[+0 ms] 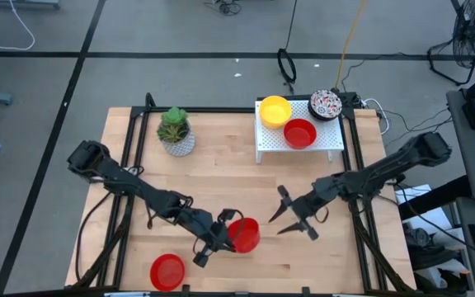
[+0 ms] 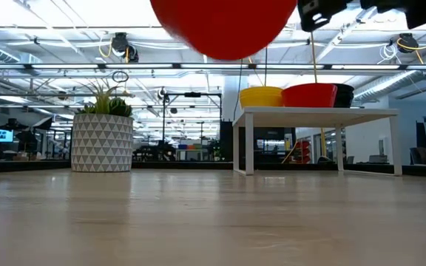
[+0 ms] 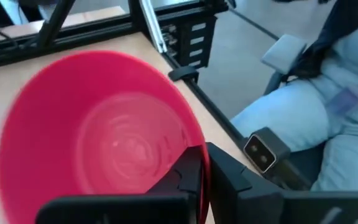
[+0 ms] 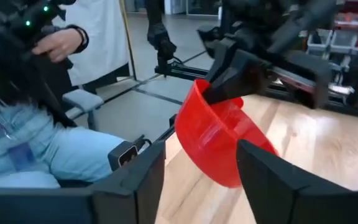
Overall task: Pick & Place Mini bowls
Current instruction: Stack the red bowl on top of the red bowl on the shelf
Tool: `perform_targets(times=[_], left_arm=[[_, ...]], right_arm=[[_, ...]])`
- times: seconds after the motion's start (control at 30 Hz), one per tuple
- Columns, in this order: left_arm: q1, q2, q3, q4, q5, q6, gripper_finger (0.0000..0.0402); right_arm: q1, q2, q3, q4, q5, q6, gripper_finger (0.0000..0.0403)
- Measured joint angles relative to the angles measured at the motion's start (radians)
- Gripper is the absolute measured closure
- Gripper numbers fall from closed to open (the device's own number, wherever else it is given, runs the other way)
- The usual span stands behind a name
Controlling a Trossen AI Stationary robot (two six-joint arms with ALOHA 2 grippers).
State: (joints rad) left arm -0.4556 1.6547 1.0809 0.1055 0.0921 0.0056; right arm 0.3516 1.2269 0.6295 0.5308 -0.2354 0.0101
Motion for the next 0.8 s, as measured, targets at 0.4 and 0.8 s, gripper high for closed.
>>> perform_targets(times=[0.4,0.8], left_arm=[[0.017,0.000,0.000,0.005,0.121,-0.006,0.0394],[0.017,0.001,-0.002,0.012,0.129,0.036,0.0395]], right_arm=[[0.011,0.214,0.178,-0.002,-0.028,-0.176,0.0192],[0.009,0.386,0.263,0.020,-0.233,-0.191,0.0201]])
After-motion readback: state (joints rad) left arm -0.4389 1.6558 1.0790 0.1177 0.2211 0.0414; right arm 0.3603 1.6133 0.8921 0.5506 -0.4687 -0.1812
